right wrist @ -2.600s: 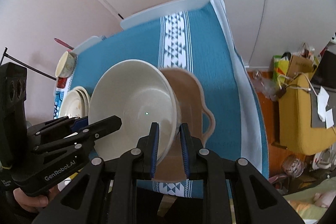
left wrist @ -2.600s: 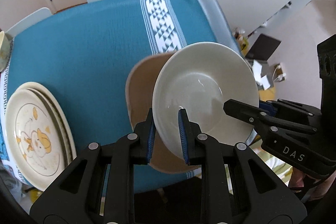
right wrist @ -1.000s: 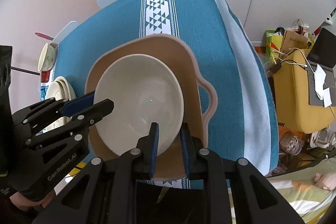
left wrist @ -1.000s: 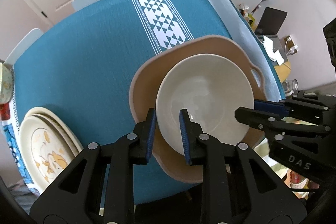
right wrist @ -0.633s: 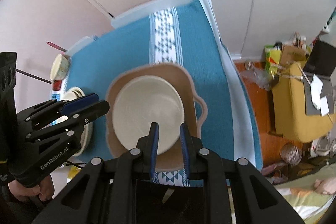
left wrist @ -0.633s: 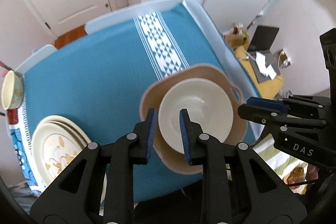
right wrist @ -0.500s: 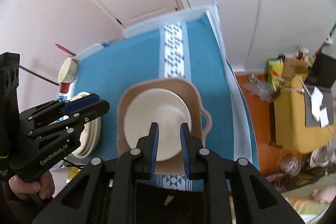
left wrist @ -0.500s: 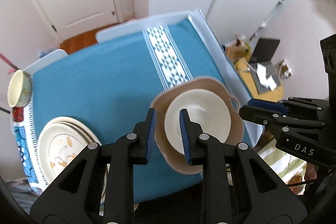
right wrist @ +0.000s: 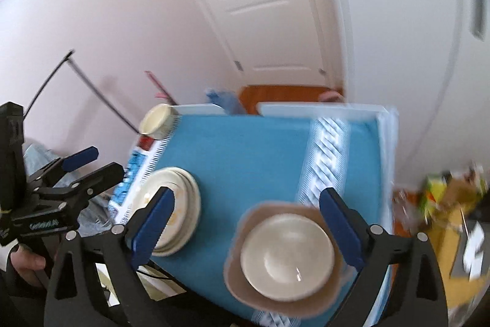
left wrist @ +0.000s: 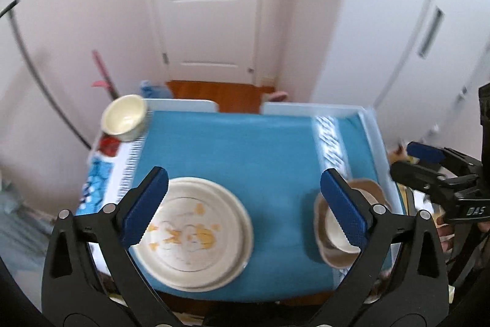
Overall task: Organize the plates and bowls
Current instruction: 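Move both grippers to the cream duck-print bowl and grasp its rim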
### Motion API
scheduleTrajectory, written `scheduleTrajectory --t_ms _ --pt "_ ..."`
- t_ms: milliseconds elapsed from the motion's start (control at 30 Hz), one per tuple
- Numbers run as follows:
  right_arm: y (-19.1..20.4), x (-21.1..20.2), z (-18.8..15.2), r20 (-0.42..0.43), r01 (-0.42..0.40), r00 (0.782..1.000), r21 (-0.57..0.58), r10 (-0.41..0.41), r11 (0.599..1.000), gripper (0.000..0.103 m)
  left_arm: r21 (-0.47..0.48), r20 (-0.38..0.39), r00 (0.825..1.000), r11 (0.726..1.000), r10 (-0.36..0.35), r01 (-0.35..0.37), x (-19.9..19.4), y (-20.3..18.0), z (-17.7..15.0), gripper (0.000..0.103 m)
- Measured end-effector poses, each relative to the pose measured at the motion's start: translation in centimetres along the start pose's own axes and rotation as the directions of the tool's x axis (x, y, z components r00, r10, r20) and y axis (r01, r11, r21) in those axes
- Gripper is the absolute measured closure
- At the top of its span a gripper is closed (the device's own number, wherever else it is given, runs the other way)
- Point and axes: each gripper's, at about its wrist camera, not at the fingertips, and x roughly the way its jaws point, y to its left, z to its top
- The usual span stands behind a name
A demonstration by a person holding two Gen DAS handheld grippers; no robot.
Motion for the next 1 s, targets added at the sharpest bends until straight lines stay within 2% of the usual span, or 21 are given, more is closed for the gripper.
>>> scheduleTrajectory --t_ms 33,200,300,400,467,633,733,867,1000 --pt "1.0 0.2 0.8 0.017 -0.018 1.000 -0.026 0.018 1.000 0.001 -0.018 0.006 1.000 1.000 0.011 -0.011 -0.2 0.8 0.1 0.003" --pt "5.6 2.7 4.6 0.031 -0.066 0.997 -0.130 0.070 0.989 0.001 -0.096 0.032 0.997 0.993 0.073 -0.069 -0.7 6.1 1.0 0.003" --pt "8.3 4.7 6.6 0.030 -0.058 0.997 -0.182 0.065 0.982 0.001 -0.130 0.034 0.994 0.986 0.108 -0.103 -0.2 9.3 1.6 0.003" --pt "10.8 7.8 8.6 -0.026 -0.053 0.998 -0.227 0.049 0.972 0.001 -0.190 0.025 0.993 0.976 0.113 -0.106 1.1 13.0 2.4 0.003" --pt "12.0 10.3 9.9 -0.062 -0.101 0.994 -0.206 0.090 0.973 0.001 -0.239 0.009 0.995 0.966 0.104 -0.099 2.2 15.7 2.8 0.003" --pt "14.4 17.6 12.7 -0.153 -0.106 0.985 -0.178 0.079 0.978 0.001 -0.364 -0.042 0.998 0.930 0.040 -0.053 6.5 21.9 3.6 0.003" --pt "14.9 23.1 14.0 -0.250 -0.153 0.960 -0.093 0.126 0.984 0.001 -0.432 -0.077 0.997 0.901 -0.003 -0.030 10.2 25.2 3.8 0.004" --pt "15.2 30.6 14.6 -0.333 -0.146 0.934 -0.029 0.128 0.989 0.001 -0.509 -0.110 0.989 0.860 -0.096 0.027 15.5 28.6 3.3 0.006" --pt "15.8 36.4 14.5 -0.391 -0.133 0.913 -0.012 0.118 0.991 0.006 -0.544 -0.173 0.971 0.838 -0.165 0.046 20.9 29.9 2.6 0.035"
